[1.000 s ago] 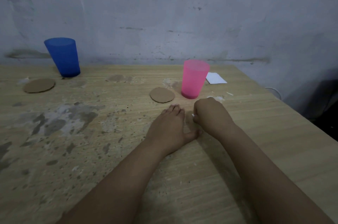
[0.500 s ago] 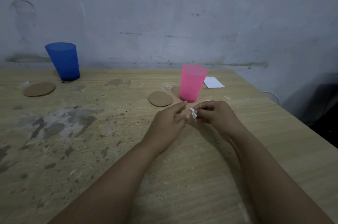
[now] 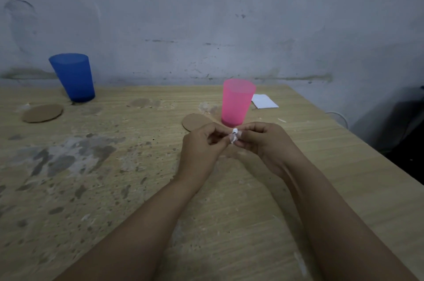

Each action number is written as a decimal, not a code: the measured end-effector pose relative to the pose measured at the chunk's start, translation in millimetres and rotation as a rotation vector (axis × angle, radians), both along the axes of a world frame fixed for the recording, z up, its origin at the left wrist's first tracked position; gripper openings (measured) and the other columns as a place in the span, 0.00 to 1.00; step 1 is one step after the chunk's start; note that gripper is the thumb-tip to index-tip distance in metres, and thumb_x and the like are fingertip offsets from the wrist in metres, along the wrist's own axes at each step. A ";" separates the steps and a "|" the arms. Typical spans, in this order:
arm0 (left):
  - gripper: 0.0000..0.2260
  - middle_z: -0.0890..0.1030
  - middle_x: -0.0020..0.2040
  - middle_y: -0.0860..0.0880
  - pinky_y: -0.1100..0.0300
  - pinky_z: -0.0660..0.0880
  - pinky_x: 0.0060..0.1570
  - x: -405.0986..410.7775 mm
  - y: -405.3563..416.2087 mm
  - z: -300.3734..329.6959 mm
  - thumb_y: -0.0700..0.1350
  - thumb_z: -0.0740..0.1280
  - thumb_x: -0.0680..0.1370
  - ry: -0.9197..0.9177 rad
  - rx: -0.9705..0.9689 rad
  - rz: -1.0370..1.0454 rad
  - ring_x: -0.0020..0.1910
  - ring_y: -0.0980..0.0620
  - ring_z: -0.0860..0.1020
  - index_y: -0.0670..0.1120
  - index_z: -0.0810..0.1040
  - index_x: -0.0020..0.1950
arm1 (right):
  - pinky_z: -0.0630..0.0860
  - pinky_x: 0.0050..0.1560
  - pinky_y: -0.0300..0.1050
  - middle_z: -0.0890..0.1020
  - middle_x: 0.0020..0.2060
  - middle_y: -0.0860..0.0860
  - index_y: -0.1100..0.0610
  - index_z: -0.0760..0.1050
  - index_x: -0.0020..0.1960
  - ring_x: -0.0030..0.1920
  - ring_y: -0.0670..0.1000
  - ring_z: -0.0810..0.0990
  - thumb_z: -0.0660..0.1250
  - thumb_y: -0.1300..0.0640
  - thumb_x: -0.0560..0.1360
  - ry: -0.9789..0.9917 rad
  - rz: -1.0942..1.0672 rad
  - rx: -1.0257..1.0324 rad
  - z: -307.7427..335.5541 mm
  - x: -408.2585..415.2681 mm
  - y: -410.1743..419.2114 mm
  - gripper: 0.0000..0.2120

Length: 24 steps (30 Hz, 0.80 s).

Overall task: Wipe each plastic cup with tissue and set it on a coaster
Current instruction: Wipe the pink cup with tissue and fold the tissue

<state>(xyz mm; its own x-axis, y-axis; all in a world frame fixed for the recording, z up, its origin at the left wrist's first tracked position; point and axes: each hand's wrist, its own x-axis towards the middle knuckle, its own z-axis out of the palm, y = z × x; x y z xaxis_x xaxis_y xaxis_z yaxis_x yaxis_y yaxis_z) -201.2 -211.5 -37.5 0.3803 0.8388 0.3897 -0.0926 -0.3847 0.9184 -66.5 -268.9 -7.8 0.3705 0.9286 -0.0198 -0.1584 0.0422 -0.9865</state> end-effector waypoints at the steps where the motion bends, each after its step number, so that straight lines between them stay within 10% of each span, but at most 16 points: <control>1: 0.05 0.85 0.38 0.51 0.62 0.78 0.41 0.2 -0.9 1.4 0.40 0.74 0.71 -0.009 0.026 0.014 0.39 0.53 0.83 0.50 0.83 0.41 | 0.81 0.43 0.36 0.84 0.32 0.55 0.66 0.79 0.40 0.36 0.49 0.83 0.65 0.72 0.71 0.054 -0.012 0.008 1.8 -1.3 -1.1 0.05; 7: 0.05 0.83 0.41 0.50 0.62 0.78 0.46 -3.0 -24.5 17.9 0.35 0.72 0.72 0.028 0.354 0.084 0.42 0.57 0.81 0.42 0.83 0.45 | 0.81 0.52 0.44 0.81 0.47 0.62 0.71 0.76 0.53 0.47 0.55 0.82 0.63 0.68 0.74 0.364 0.016 0.008 15.7 -18.2 -31.2 0.09; 13: 0.04 0.81 0.42 0.51 0.60 0.75 0.46 -2.1 -71.5 32.5 0.36 0.71 0.72 0.168 0.689 -0.059 0.42 0.58 0.77 0.43 0.81 0.44 | 0.82 0.47 0.40 0.82 0.39 0.58 0.68 0.76 0.46 0.40 0.50 0.84 0.65 0.69 0.71 0.447 -0.176 0.149 16.1 -24.0 -105.4 0.05; 24: 0.05 0.79 0.46 0.47 0.54 0.78 0.48 12.1 -225.7 21.0 0.35 0.66 0.72 0.118 0.463 -0.414 0.47 0.51 0.78 0.40 0.80 0.45 | 0.78 0.38 0.33 0.84 0.32 0.52 0.63 0.76 0.46 0.34 0.46 0.83 0.73 0.59 0.53 0.255 -0.495 0.166 -4.1 -28.2 -272.4 0.22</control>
<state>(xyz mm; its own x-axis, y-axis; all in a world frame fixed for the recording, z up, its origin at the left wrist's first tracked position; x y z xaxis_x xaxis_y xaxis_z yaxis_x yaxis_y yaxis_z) -189.0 -437.2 -16.5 0.6998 0.3670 0.6129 -0.2276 -0.6986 0.6783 -94.7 -541.4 -11.8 0.7639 0.6445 -0.0344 -0.3125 0.3226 -0.8935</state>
